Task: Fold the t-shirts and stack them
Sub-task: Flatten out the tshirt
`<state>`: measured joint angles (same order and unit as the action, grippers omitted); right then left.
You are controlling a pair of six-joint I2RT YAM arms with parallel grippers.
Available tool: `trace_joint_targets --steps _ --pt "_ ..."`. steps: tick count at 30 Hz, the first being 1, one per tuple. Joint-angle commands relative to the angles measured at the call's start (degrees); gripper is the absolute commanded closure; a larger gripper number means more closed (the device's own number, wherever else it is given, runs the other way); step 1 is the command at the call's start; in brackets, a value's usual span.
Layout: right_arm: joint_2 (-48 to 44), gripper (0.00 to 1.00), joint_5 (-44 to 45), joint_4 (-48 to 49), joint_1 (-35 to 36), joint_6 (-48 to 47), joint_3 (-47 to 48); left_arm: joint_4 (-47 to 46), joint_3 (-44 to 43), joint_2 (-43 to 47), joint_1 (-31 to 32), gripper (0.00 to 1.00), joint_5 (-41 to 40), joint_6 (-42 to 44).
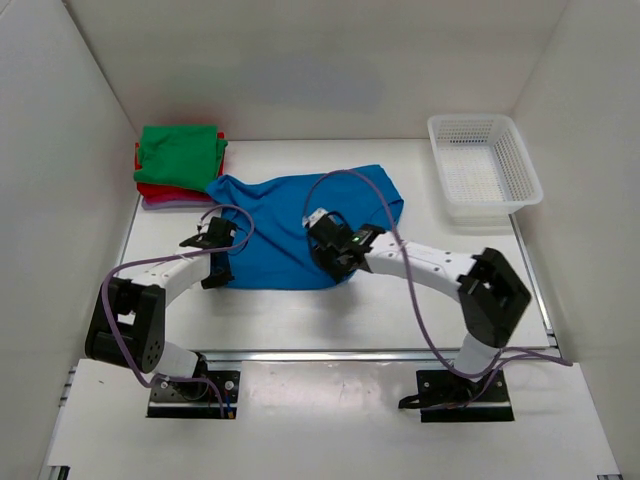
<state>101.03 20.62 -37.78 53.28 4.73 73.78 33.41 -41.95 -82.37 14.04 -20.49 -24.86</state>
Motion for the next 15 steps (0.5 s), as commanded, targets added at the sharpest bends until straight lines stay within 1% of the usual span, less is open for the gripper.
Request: trace_joint_targets --steps 1,4,6,7,9,10,14,15 --pt "-6.0 0.49 -2.2 4.9 -3.9 1.1 -3.5 -0.1 -0.6 0.9 0.4 1.0 -0.2 -0.1" --pt "-7.0 0.49 -3.3 5.8 -7.7 -0.6 -5.6 -0.2 -0.8 1.0 0.3 1.0 -0.3 -0.2" --pt "-6.9 0.49 -4.6 9.4 -9.8 -2.8 -8.1 -0.2 -0.5 1.0 0.4 1.0 -0.1 -0.2" --pt "-6.6 0.49 -5.8 10.2 -10.0 -3.5 -8.6 0.0 -0.8 0.9 0.3 1.0 -0.2 -0.4" --pt "-5.2 0.5 -8.8 13.2 -13.1 -3.9 -8.7 0.2 -1.0 0.9 0.3 1.0 -0.1 0.2" --pt "-4.4 0.49 -10.0 15.3 -13.9 -6.0 -9.0 0.1 -0.9 0.8 0.5 1.0 -0.4 0.0" --pt "-4.3 0.46 -12.4 20.3 -15.8 -8.2 -9.3 0.1 -1.0 0.9 0.3 1.0 -0.4 0.0" --pt "-4.4 0.43 -14.0 20.7 -15.7 -8.7 -8.9 0.3 -0.9 0.7 0.1 1.0 -0.5 0.0"
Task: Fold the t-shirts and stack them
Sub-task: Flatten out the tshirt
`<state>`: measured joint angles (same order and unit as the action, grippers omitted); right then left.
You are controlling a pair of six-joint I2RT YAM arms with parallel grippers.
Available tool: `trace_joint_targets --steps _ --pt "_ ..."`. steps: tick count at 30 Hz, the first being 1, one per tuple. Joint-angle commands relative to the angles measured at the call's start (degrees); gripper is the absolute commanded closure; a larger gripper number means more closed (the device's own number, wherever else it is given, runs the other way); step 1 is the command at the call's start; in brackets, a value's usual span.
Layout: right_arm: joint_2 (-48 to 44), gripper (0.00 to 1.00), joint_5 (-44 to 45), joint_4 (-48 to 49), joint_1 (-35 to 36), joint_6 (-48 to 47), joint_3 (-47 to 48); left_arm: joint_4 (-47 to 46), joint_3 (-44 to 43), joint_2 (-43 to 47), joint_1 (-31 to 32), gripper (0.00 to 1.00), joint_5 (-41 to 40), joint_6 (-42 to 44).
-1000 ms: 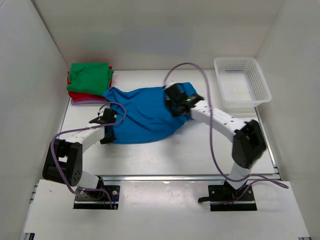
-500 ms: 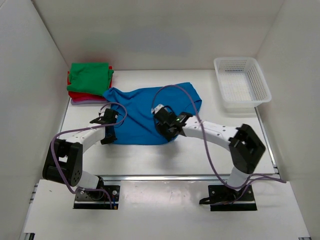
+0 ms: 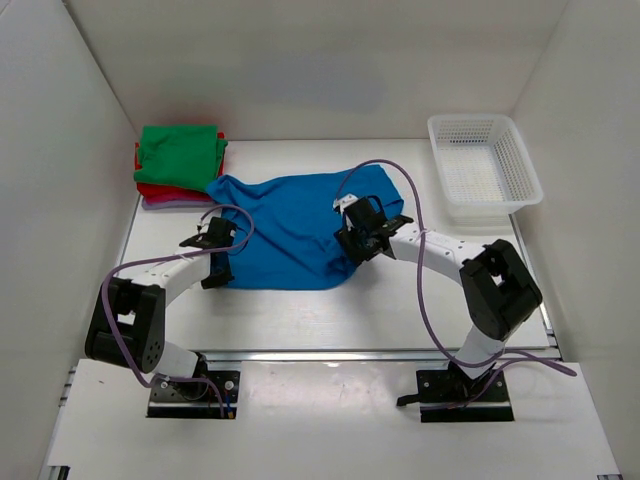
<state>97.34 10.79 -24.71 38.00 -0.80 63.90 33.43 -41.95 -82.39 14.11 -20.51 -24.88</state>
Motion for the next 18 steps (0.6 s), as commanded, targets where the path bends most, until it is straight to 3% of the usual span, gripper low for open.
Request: trace_joint_targets --steps 1,9,16,18 --pt "-0.8 0.43 -6.5 8.3 -1.1 -3.4 1.7 0.2 -1.1 0.8 0.0 1.0 -0.3 -0.1" --pt "1.4 0.43 -13.3 8.4 1.0 -6.1 4.3 0.3 -1.2 0.6 0.0 1.0 -0.1 0.0" --pt "6.5 0.56 -15.5 7.2 -0.7 -6.8 7.8 0.1 -1.5 -0.3 0.2 1.0 -0.1 0.3" --pt "6.2 0.51 -13.5 4.9 -0.3 -6.5 8.3 0.6 -1.9 -0.1 0.4 1.0 -0.2 0.4"
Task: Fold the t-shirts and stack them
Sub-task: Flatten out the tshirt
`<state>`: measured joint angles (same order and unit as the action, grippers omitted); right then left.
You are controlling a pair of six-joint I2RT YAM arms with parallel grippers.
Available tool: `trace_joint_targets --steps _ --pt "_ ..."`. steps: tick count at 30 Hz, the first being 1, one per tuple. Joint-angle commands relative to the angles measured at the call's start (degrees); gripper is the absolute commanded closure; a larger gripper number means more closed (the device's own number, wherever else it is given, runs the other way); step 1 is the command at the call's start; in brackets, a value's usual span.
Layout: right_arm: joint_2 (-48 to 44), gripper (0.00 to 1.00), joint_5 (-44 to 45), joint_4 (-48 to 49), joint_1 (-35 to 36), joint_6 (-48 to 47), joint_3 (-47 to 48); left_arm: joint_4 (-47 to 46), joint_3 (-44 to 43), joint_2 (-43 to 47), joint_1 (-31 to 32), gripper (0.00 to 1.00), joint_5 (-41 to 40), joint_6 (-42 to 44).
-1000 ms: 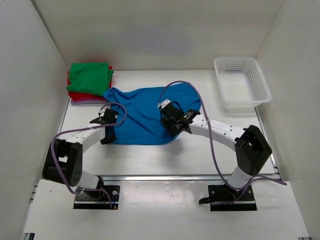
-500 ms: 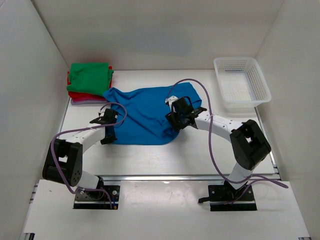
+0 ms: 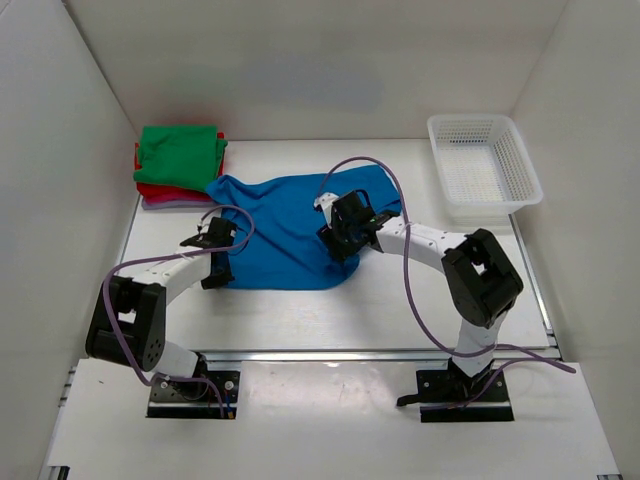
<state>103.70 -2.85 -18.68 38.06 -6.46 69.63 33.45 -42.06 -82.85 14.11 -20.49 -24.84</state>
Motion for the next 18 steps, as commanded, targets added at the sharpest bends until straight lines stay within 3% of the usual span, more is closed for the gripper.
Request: trace_joint_targets --steps 1,9,18 --pt "-1.6 0.48 1.3 -1.9 0.2 -1.1 1.5 0.6 -1.6 0.8 0.3 1.0 -0.3 0.3" --pt "-15.3 0.34 3.6 4.3 3.4 -0.9 -12.8 0.1 -1.3 0.9 0.4 1.0 0.2 0.2" --pt "-7.3 0.34 1.1 10.6 1.4 -5.2 -9.9 0.3 -1.0 0.8 0.7 1.0 -0.2 -0.1"
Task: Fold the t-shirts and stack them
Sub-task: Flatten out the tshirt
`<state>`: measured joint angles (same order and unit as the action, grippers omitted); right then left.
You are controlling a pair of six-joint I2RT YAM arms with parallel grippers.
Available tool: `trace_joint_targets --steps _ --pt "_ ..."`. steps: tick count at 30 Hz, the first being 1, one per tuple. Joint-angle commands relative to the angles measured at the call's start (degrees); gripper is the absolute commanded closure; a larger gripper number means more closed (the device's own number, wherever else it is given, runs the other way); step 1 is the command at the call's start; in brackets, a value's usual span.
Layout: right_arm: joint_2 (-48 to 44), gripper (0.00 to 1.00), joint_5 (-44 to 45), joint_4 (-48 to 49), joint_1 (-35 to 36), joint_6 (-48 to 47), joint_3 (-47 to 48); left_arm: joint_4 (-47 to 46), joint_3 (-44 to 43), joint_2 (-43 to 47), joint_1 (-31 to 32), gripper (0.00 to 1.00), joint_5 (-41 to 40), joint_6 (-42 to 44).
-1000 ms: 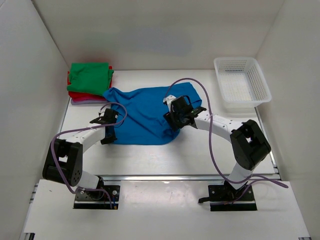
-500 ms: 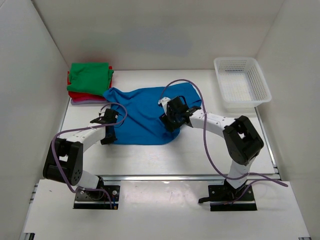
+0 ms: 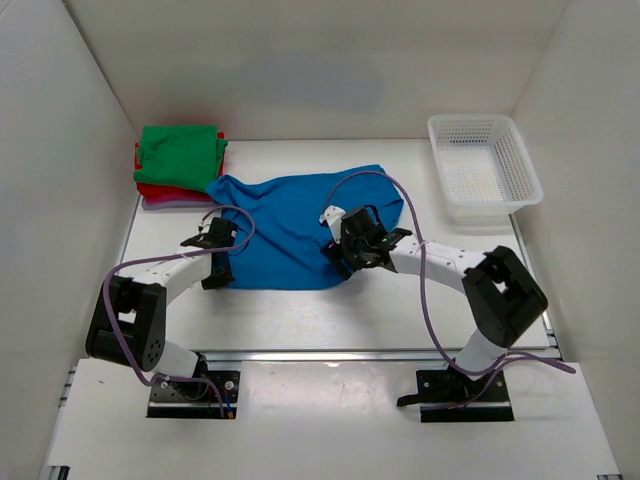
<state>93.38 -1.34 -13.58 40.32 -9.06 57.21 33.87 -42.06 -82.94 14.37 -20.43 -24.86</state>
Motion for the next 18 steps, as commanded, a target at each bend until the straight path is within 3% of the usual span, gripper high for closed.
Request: trace_joint_targets --steps 1,3,4,5,6,9,11,15,18 --pt "3.9 0.34 0.2 5.9 -0.8 -2.6 3.2 -0.2 -0.9 0.8 0.6 1.0 -0.3 0.1" --pt "6.3 0.43 0.6 6.2 -0.9 -5.2 4.7 0.1 -0.8 0.9 0.6 1.0 -0.3 0.2" --pt "6.9 0.56 0.4 5.7 -0.8 -5.8 5.8 -0.3 -1.0 0.7 0.6 1.0 -0.3 0.3" --pt "7.3 0.85 -0.1 3.9 -0.3 -6.7 6.8 0.4 -1.0 0.8 0.6 1.0 -0.3 0.2" --pt "6.8 0.98 0.9 1.4 0.3 -6.2 8.3 0.2 -1.2 0.8 0.6 1.0 -0.7 0.0" --pt "-0.7 0.99 0.0 -11.6 2.2 -1.1 8.7 0.2 -1.1 1.2 0.4 1.0 -0.5 0.3" --pt "-5.3 1.0 -8.3 -25.5 0.6 3.5 10.9 0.4 -1.0 1.3 0.6 1.0 -0.4 0.7" --pt "-10.1 1.0 -25.6 -43.0 -1.1 1.8 11.3 -0.2 -1.1 1.6 0.3 1.0 0.5 0.3" --pt "-10.1 1.0 -39.6 -44.2 -1.5 -1.7 11.9 0.1 -1.1 1.1 0.1 1.0 -0.1 0.2"
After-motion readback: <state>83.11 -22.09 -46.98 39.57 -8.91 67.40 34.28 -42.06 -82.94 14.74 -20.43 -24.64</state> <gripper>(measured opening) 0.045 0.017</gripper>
